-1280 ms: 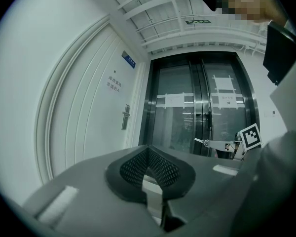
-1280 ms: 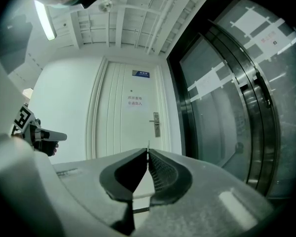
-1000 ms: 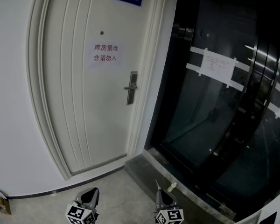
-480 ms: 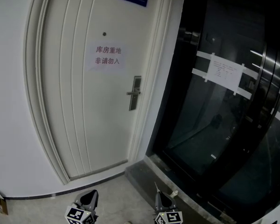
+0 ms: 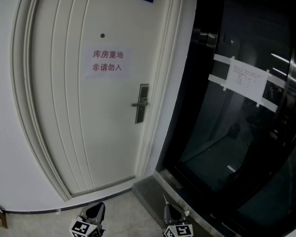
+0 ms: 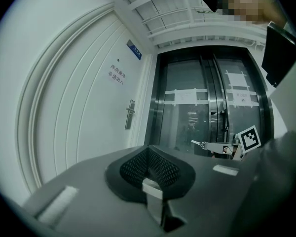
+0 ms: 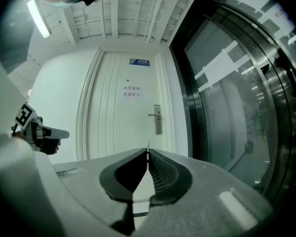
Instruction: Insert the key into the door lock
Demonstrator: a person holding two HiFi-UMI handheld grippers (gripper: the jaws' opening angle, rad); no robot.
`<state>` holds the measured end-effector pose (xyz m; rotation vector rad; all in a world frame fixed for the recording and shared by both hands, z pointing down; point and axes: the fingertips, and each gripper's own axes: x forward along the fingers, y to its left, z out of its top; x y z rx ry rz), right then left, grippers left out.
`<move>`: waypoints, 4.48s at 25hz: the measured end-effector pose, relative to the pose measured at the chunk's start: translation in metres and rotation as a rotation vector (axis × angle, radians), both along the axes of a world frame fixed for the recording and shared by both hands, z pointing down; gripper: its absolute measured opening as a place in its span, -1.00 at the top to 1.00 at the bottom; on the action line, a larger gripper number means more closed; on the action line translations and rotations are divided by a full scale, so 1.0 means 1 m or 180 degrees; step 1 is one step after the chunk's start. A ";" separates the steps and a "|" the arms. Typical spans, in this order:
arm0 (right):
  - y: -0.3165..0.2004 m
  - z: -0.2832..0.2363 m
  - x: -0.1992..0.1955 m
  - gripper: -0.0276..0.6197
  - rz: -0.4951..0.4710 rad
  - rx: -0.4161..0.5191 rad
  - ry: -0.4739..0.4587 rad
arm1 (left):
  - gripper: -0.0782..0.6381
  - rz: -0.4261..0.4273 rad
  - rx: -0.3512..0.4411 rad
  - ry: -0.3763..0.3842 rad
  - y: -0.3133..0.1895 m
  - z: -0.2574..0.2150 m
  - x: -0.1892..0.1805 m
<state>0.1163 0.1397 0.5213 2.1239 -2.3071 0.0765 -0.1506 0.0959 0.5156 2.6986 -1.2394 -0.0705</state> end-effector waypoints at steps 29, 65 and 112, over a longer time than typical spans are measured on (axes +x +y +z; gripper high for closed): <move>-0.142 0.019 0.106 0.88 -0.0118 -0.0023 -0.0115 | 0.77 -0.0021 -0.0033 -0.0145 -0.137 0.005 0.121; -0.431 0.000 0.111 0.88 -0.0140 0.0094 0.0137 | 0.77 0.0083 -0.0036 -0.0095 -0.432 0.004 0.132; -0.612 -0.081 0.052 0.88 -0.0902 0.0713 0.2851 | 0.77 -0.0464 -0.0093 -0.0071 -0.456 0.015 0.100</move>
